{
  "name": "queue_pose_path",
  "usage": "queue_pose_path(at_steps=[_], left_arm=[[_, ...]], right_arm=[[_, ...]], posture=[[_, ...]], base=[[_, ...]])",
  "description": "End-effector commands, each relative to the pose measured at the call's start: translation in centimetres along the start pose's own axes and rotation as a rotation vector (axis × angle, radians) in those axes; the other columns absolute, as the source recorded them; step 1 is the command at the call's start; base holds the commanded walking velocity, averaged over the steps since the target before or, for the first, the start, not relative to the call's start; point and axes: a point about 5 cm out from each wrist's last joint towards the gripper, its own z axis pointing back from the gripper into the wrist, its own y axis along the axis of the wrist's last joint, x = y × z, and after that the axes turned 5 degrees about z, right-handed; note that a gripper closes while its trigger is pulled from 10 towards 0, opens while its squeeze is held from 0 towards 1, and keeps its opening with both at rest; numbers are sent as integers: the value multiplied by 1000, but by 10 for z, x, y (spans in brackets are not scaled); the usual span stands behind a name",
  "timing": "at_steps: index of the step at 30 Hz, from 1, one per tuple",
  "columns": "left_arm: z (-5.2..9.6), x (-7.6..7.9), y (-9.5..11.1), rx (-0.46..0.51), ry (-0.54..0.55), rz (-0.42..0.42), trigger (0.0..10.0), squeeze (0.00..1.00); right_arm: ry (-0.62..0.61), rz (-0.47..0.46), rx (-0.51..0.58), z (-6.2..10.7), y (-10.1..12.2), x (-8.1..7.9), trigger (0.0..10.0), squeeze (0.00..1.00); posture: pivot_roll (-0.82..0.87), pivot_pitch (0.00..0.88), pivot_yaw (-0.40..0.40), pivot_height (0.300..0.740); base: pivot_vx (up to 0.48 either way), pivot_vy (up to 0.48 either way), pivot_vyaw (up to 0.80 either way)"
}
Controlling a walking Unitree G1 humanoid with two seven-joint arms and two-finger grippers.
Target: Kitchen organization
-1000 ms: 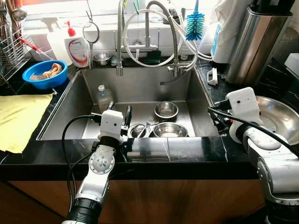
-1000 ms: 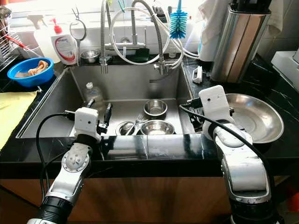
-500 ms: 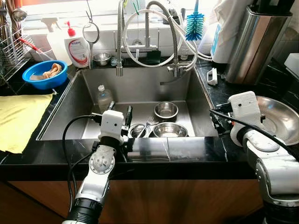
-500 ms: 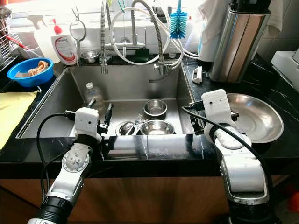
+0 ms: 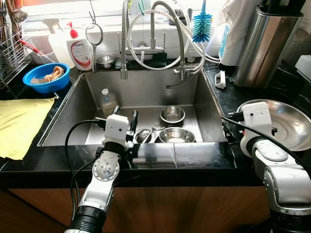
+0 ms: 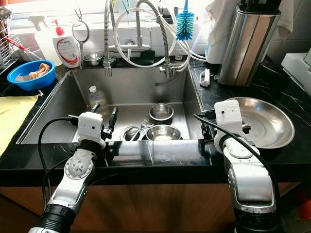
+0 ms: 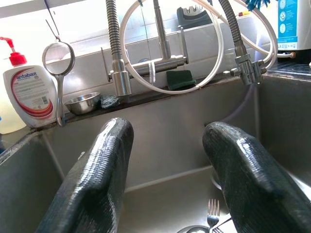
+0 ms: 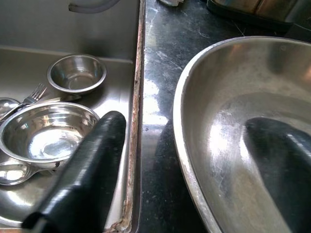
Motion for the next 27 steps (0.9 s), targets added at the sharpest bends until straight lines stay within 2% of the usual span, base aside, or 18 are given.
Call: queue_pose_path(at_steps=[1, 27], left_arm=[[3, -3, -9, -45, 8, 10, 10000, 0], [3, -3, -8, -39, 4, 4, 10000, 0]], right_arm=[[8, -6, 13, -1, 2, -1, 0, 0], [42, -20, 41, -7, 8, -8, 0, 0]], posture=[[-204, 0, 46, 740], [-195, 0, 41, 740]], base=[[0, 0, 0], [0, 0, 0]])
